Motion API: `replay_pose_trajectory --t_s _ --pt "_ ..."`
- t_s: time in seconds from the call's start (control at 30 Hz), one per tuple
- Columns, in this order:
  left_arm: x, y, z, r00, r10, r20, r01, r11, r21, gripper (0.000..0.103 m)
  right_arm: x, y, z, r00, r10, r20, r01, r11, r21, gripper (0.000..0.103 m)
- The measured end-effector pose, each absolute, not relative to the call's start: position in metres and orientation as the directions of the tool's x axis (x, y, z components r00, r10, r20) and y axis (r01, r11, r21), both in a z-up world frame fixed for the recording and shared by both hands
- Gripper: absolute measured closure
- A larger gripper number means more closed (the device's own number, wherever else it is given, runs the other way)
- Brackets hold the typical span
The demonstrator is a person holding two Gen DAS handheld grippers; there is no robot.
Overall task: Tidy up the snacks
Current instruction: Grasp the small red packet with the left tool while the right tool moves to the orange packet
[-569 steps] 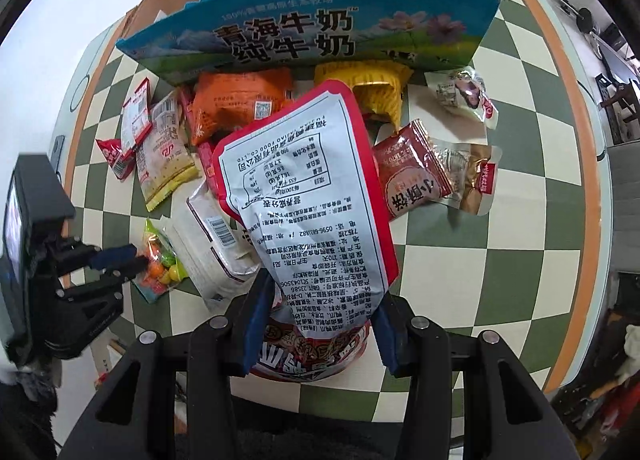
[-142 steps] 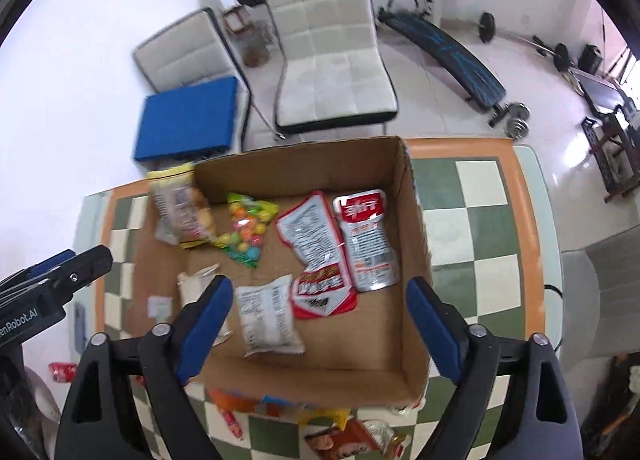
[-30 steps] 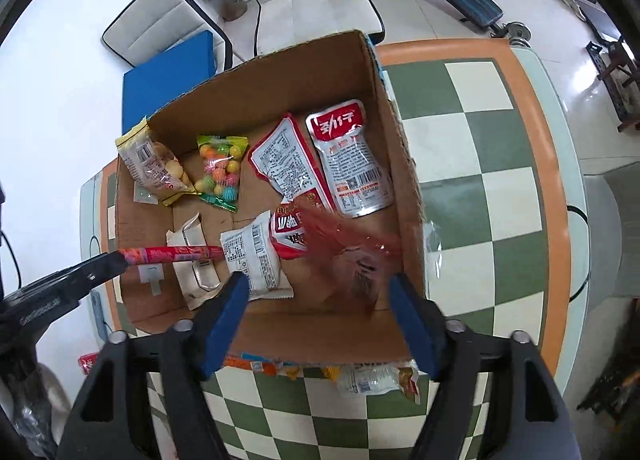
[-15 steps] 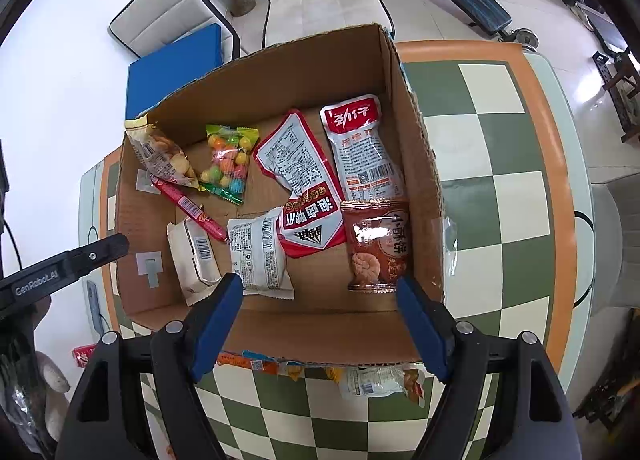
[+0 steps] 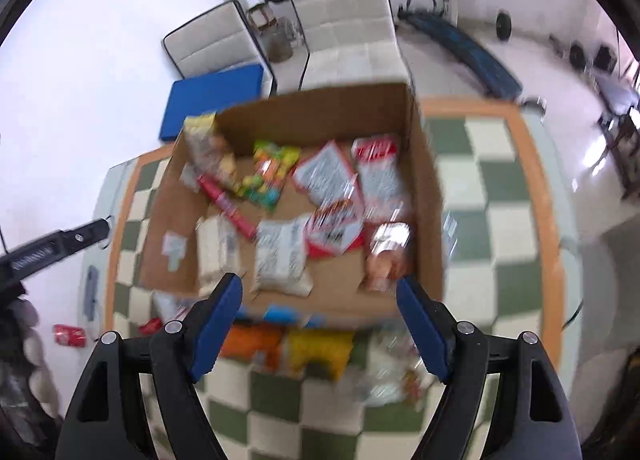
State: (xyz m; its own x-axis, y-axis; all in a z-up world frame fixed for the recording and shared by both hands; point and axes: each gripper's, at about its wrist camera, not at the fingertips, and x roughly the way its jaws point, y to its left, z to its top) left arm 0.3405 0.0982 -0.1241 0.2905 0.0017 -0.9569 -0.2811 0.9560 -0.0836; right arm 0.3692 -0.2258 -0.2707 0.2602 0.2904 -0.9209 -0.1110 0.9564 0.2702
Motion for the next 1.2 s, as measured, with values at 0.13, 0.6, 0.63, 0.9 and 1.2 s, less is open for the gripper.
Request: replay_pose_trajectory --t_s 0.13,0.6,0.63,0.9,1.2 --pt "0.306 0.125 -0.165 0.191 -0.041 -0.981 -0.281 0.955 -0.095 0.071 0.336 -0.213 -0.293 0.167 0.364 -0.916 -0.067 0.931 0.358 0.021" --pt "0.309 0.192 -0.290 0.023 -0.217 -0.976 -0.535 0.822 -0.195 0.072 0.291 -0.142 -0.393 0.050 0.332 -0.942 0.125 0.934 0.336 0.021" --pt "0.313 0.191 -0.295 0.019 -0.213 -0.977 -0.535 0.823 -0.190 0.072 0.289 -0.140 -0.394 0.050 0.324 -0.945 0.130 0.936 0.328 0.021" --pt "0.328 0.166 -0.299 -0.024 -0.116 -0.993 -0.398 0.912 -0.097 0.071 0.286 -0.128 -0.402 0.053 0.285 -0.957 0.147 0.946 0.290 0.021" --pt "0.283 0.202 -0.293 -0.068 -0.184 -0.981 -0.432 0.891 -0.137 0.071 0.293 -0.126 -0.399 0.059 0.313 -0.948 0.160 0.934 0.318 0.021"
